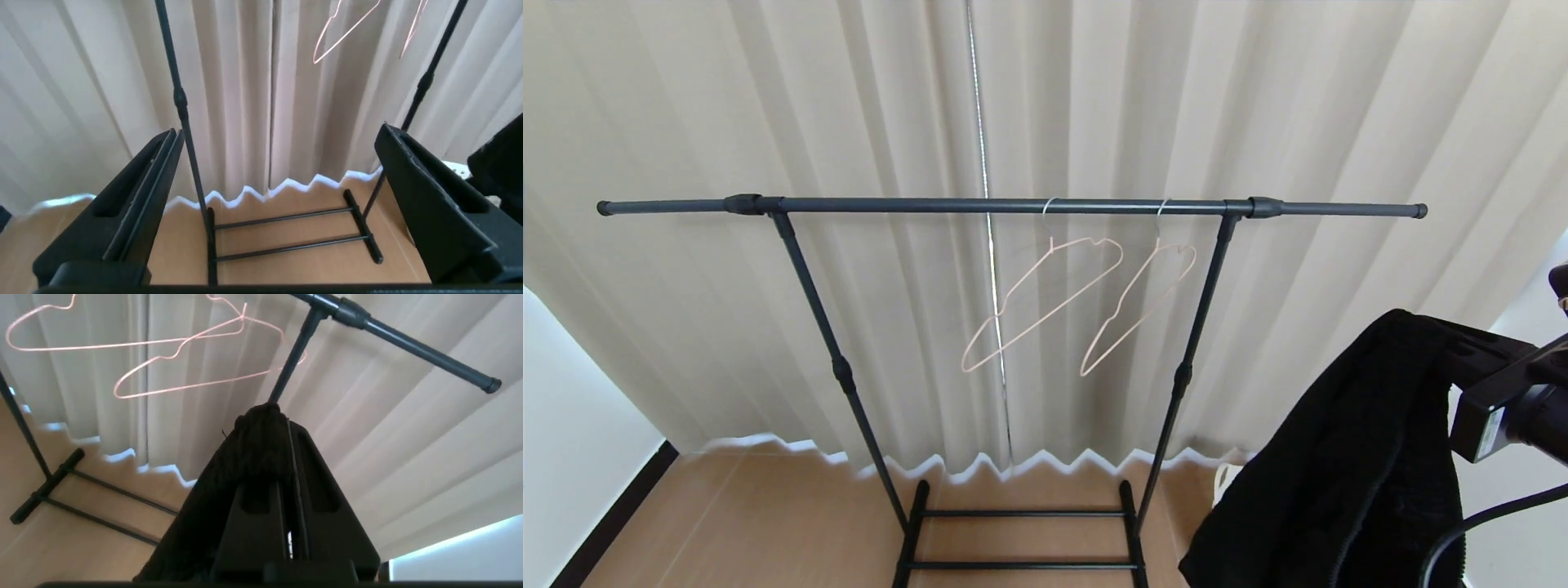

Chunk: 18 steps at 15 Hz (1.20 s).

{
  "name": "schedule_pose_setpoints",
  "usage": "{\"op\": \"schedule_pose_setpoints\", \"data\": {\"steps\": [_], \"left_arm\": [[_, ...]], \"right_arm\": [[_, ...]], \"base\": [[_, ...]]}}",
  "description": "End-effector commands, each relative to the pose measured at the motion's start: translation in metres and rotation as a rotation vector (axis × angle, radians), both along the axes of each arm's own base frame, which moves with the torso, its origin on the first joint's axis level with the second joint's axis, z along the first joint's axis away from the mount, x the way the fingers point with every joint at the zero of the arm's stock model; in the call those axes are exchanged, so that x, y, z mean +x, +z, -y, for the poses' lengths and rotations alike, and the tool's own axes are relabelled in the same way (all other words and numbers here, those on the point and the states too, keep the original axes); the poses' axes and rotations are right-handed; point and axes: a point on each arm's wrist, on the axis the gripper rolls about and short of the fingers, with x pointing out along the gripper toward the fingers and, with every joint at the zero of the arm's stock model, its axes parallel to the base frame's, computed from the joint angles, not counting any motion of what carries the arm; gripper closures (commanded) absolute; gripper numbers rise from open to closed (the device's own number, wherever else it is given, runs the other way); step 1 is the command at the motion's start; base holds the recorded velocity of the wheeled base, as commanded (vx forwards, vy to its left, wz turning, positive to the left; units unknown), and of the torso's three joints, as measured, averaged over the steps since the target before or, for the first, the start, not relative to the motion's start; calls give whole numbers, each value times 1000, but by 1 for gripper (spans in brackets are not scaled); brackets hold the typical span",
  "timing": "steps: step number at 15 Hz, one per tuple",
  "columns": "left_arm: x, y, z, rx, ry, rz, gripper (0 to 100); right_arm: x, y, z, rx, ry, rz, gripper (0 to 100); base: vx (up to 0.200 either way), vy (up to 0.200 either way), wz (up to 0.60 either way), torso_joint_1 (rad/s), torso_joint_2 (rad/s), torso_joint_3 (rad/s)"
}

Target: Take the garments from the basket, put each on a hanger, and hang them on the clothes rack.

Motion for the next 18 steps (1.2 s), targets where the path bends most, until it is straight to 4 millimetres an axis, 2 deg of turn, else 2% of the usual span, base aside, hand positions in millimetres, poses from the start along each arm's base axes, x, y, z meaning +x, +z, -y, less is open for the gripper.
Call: {"op": "schedule_pose_setpoints", "data": {"steps": [1,3,4,5,6,8,9,10,11,14,18], "left_arm": [[0,0,0,29,13,1,0],[0,6,0,128,16,-1,0],[12,41,0,86,0,-108,0],[27,63,0,14,-20,-185,0],[57,93,2,-92,-78,-297,0],[103,115,15,-195,-180,-469,0],[124,118,30,-205,-255,-554,0],[134,119,42,-213,-298,-605,0],[154,116,71,-215,-354,-713,0],[189,96,135,-179,-382,-904,0],[202,78,159,-129,-404,-982,0]], "right_arm": [[1,1,0,-8,-32,-3,100],[7,9,-6,-11,-48,-16,100],[19,19,-15,23,-48,-121,100],[28,27,-24,91,-58,-224,100],[36,37,-38,239,-84,-379,100],[51,44,-54,357,-80,-485,100],[53,45,-57,369,-76,-489,100],[56,45,-59,370,-75,-489,100],[60,43,-65,378,-61,-482,100],[63,35,-87,414,-23,-503,100],[62,29,-115,492,40,-526,100]], "base": [[0,0,0,0,0,0],[0,0,0,0,0,0],[0,0,0,0,0,0],[0,0,0,0,0,0],[0,0,0,0,0,0],[0,0,0,0,0,0],[0,0,0,0,0,0],[0,0,0,0,0,0],[0,0,0,0,0,0],[0,0,0,0,0,0],[0,0,0,0,0,0]]}}
